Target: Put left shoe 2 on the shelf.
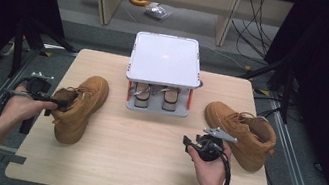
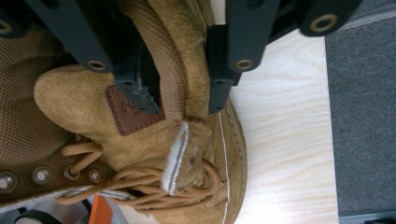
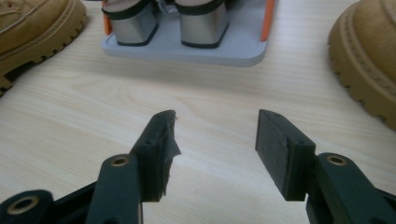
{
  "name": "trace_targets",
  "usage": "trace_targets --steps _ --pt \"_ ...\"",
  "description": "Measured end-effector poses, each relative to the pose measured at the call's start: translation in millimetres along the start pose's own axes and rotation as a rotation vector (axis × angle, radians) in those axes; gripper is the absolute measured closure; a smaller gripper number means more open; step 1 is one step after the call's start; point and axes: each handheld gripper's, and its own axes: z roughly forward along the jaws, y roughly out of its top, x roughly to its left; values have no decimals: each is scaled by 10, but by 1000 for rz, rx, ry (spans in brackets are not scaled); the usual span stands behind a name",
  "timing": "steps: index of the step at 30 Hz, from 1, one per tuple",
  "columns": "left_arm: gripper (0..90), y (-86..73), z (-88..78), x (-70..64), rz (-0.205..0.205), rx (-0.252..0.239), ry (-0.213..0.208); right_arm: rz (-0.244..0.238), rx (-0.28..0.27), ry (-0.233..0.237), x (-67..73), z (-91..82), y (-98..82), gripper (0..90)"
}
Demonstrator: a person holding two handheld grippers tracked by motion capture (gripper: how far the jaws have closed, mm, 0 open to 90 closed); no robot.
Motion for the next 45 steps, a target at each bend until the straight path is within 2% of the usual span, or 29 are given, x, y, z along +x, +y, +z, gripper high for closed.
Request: trace_targets --steps 3,5,6,7,8,9,10,13,15,16,22,23,25,28,29,31,32,33,35,36,38,40,45 --pt "705 6 9 -3 -1 4 3 18 1 -5 23 1 -1 487" --pt "735 6 5 7 6 15 5 1 -5 3 1 2 3 488" --pt "749 -6 13 1 3 -3 6 -2 -7 -1 -2 0 1 488" --pt "758 -17 14 0 -1 -18 6 45 4 -3 34 -8 -6 489" --pt "764 -30 9 10 -5 -22 -1 4 -6 1 -8 0 -5 490" --pt "769 -44 6 19 -17 -34 -4 9 -7 -3 -3 -2 -7 491" --pt "772 -52 -8 40 -26 -26 -17 16 -8 -3 2 0 -9 491" --pt "788 -103 -9 69 -80 -71 -26 2 -11 -4 -12 -4 -6 492" --pt "796 -110 -12 83 -99 -74 -40 7 -3 -15 -7 -22 -1 493" --pt "801 -111 -13 82 -103 -74 -42 10 -15 -6 -16 -12 -1 494" --pt "814 -129 -3 96 -152 -111 -58 15 -17 -17 -25 -19 -2 496" --pt "816 -134 3 103 -180 -125 -68 16 -18 -15 -26 -17 -3 496" --pt "818 -149 4 132 -209 -134 -84 8 -19 -10 -39 -12 -4 497" --pt "819 -153 7 141 -217 -146 -93 12 -20 -7 -41 -8 -2 499" --pt "820 -154 9 134 -235 -157 -95 11 -22 -10 -45 -8 -2 499" --pt "822 -159 16 145 -243 -175 -104 9 -21 -13 -47 -14 -1 500" --pt "823 -159 20 148 -247 -178 -111 30 -23 -12 -33 -16 -4 501" --pt "823 -156 18 147 -249 -177 -112 11 -23 -22 -48 -24 1 501" --pt "824 -148 19 142 -249 -178 -116 26 -27 -13 -43 -21 0 501" --pt "824 -144 17 136 -260 -180 -119 25 -31 -14 -46 -24 1 502" --pt "825 -140 10 146 -254 -177 -125 22 -30 -14 -53 -22 -1 502" --pt "826 -131 12 137 -268 -190 -134 19 -29 -15 -58 -24 -3 503" --pt "827 -116 7 121 -271 -205 -148 10 -29 -33 -77 -31 -1 504"
